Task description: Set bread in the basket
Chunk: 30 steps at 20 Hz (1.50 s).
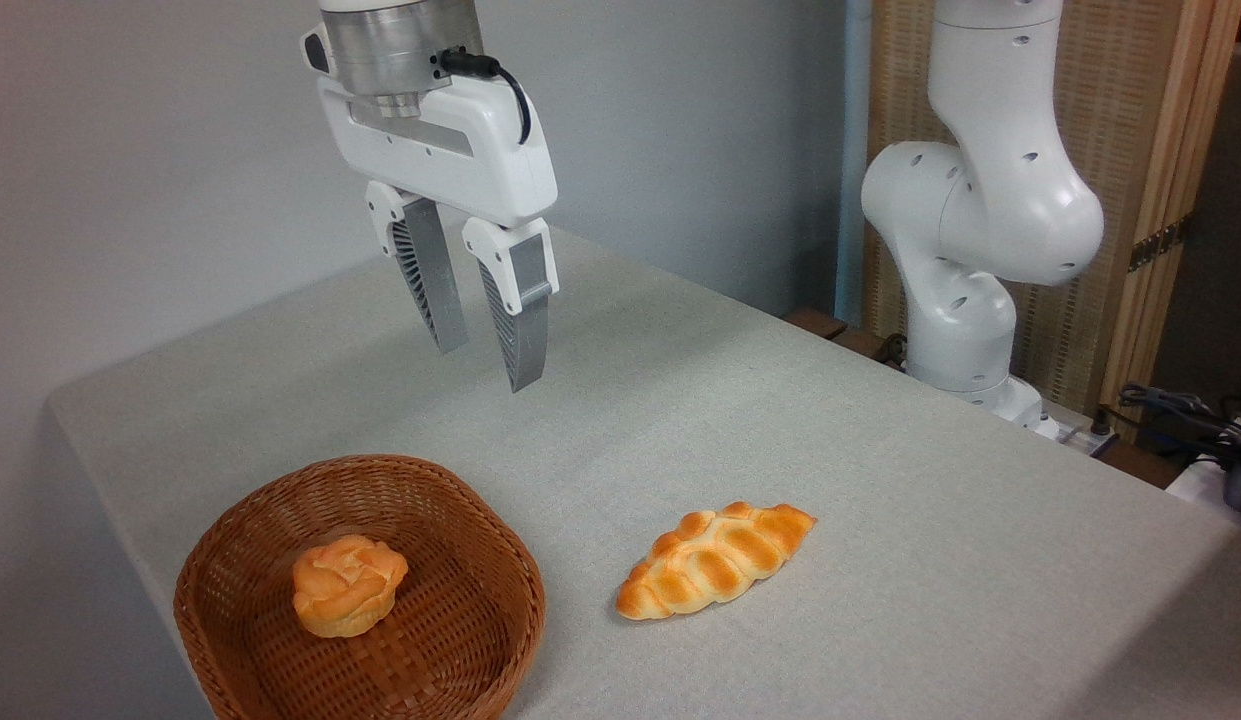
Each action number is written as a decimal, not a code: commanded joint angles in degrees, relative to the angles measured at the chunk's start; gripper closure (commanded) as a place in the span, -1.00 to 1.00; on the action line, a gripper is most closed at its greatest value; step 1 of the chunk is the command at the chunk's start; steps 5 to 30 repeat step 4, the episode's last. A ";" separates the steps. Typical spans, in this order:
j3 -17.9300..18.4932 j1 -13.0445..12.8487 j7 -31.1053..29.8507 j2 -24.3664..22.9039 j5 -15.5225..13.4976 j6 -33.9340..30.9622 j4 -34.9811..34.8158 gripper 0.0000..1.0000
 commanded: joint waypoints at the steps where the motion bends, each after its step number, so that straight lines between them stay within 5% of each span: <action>1: 0.35 -0.44 0.48 -0.77 0.78 -1.11 -0.27 -1.00; 30: 0.35 -0.44 0.56 -0.77 0.78 -1.02 -0.27 -1.00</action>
